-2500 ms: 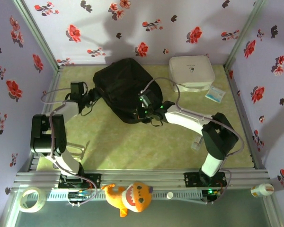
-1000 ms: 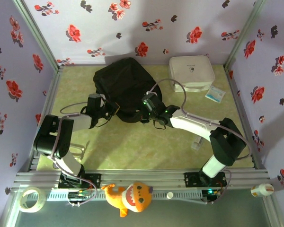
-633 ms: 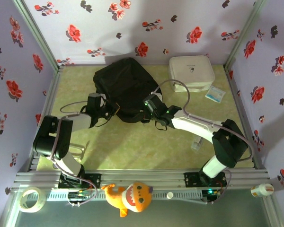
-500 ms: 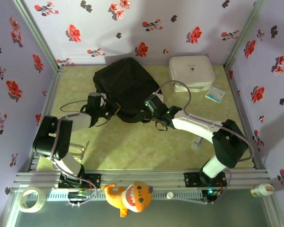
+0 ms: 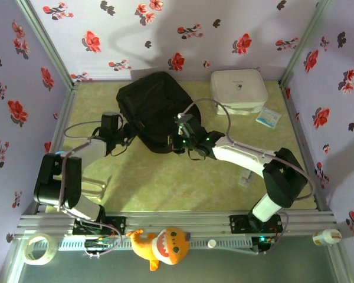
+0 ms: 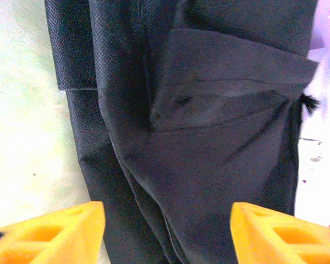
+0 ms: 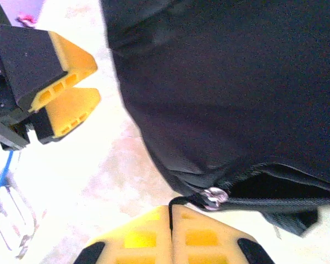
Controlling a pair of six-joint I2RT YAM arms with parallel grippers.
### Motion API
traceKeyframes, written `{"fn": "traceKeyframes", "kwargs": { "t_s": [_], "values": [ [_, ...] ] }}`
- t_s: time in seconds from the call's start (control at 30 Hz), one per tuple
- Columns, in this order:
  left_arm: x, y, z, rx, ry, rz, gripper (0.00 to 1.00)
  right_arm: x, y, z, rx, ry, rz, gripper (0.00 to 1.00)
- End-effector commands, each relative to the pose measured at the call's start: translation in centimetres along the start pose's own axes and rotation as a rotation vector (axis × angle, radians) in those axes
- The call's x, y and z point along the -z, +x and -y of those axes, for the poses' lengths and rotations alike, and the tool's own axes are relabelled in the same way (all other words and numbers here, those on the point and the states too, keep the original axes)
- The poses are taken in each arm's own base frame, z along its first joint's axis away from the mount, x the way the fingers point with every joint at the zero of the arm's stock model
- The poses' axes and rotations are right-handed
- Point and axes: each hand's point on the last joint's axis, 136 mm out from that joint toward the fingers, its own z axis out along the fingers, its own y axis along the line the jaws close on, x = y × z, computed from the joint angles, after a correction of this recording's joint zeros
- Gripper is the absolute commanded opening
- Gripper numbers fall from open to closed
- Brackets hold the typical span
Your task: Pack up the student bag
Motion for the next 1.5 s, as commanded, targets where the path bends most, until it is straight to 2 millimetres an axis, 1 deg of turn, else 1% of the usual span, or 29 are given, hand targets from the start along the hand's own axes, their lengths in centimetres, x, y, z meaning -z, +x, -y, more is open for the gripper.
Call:
{"fn": "traceKeyframes", "kwargs": {
  "t_s": [0.0,0.03,0.17,0.27,0.37,0.43,0.53,0.6,0.7,0.8,0.9,0.97,1.03,1.1,1.27,1.47],
  "values": [
    [1.5,1.4,-0.9,0.033,-0.024,0.01,0.66,-0.8,-1.4,-3.2,0.056,-0.109,0.006,0.0],
    [1.7,1.9,-0.8,0.045,-0.016,0.008,0.66,-1.2,-1.5,-3.5,0.059,-0.113,0.001,0.0],
    [2.3,3.5,0.6,0.088,0.05,-0.002,0.73,-1.9,-2.2,-4.8,0.072,-0.138,-0.004,0.0],
    [1.9,4.3,2.0,0.13,0.113,-0.02,0.75,-2.3,-2.5,-5.7,0.081,-0.162,-0.006,0.0],
    [1.0,4.3,2.6,0.167,0.148,-0.02,0.74,-2.4,-2.5,-6.2,0.086,-0.175,-0.009,0.0],
    [0.3,4.1,2.6,0.193,0.157,-0.014,0.73,-2.3,-2.4,-6.2,0.083,-0.177,-0.008,0.0],
    [-0.7,3.5,3.0,0.212,0.18,0.003,0.66,-2.0,-2.1,-6.1,0.075,-0.179,-0.01,0.0],
    [-1.4,3.3,2.5,0.214,0.152,0.012,0.58,-1.6,-2.0,-5.8,0.064,-0.168,-0.004,0.0],
    [-2.2,3.3,1.1,0.202,0.093,0.02,0.38,-1.0,-1.5,-4.2,0.032,-0.106,0.006,0.0],
    [-2.5,3.5,-0.2,0.179,0.029,0.02,0.2,-0.4,-0.5,-1.4,-0.018,0.001,0.018,0.0],
    [-2.6,3.6,-1.0,0.164,-0.004,0.019,0.07,0.2,1.0,1.7,-0.074,0.116,0.031,0.0],
    [-2.7,3.7,-1.5,0.158,-0.02,0.016,0.02,0.7,1.7,3.6,-0.108,0.188,0.043,0.0],
    [-2.8,3.7,-1.8,0.155,-0.029,0.014,0.01,0.9,2.4,5.2,-0.145,0.255,0.052,0.0],
    [-2.9,3.8,-2.0,0.152,-0.033,0.01,0.0,1.0,2.8,6.2,-0.17,0.294,0.058,0.0],
    [-2.8,3.8,-2.4,0.136,-0.046,0.0,0.0,1.2,3.5,8.0,-0.213,0.388,0.056,0.0],
    [-2.5,3.6,-2.5,0.113,-0.049,-0.019,0.0,2.0,3.5,9.5,-0.236,0.483,0.072,0.0]
  ]
}}
